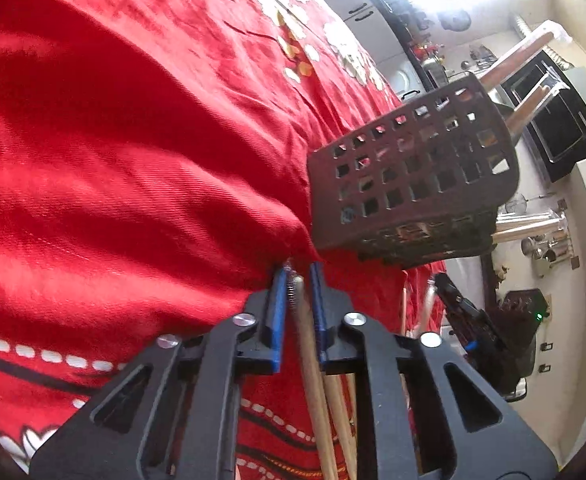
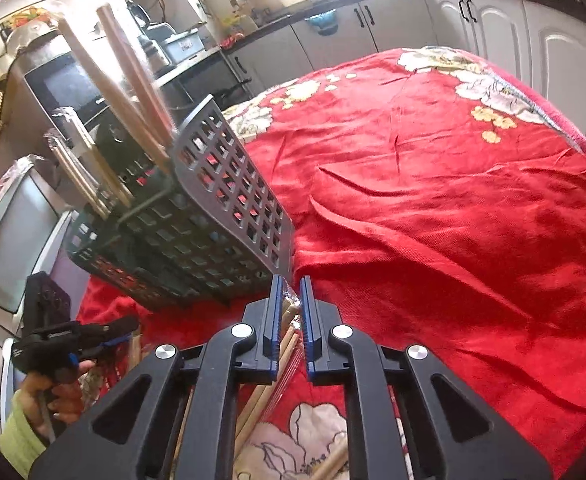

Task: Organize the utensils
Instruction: 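Lift both held chopsticks and carry them above the grey mesh caddy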

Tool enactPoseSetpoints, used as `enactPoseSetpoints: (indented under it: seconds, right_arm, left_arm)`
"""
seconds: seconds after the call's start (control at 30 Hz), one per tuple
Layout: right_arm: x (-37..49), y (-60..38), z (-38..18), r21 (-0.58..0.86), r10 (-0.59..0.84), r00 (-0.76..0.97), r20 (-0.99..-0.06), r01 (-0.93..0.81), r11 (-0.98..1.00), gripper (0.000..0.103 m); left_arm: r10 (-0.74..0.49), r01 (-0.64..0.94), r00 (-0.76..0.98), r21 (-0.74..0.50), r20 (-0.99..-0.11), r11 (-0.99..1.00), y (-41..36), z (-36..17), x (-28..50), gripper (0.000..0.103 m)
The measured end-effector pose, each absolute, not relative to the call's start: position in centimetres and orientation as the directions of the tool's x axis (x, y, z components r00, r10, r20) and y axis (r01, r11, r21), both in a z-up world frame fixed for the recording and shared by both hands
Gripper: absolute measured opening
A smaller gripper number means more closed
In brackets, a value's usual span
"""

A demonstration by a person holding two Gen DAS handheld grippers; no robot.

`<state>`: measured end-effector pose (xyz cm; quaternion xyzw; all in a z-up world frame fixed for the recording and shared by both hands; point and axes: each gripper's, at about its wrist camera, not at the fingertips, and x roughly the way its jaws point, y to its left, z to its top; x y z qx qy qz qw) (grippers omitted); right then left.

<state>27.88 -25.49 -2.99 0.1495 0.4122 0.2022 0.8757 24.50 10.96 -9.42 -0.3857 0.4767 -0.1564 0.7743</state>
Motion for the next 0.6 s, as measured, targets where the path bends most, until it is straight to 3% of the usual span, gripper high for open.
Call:
enactPoseSetpoints:
  seconds: [0.27,0.6]
  right_arm:
    - [25.7,-25.2,-1.0,0.417,0.493,0.600,-0.630,-0.274,0.867,0.007]
    - [23.0,-23.9,2.2,0.416,0.543,0.622,-0.565,-0.353,0.838,0.005]
  left_arm:
    - [-0.609,-0.107,0.524,-0.755,-0.596,0.646,11.3,-8.5,23.6,0.004]
    - [-0.553,-0.018,0.627,-0.720,-0.549,0.694,11.5,-3.4,20.5,0.003]
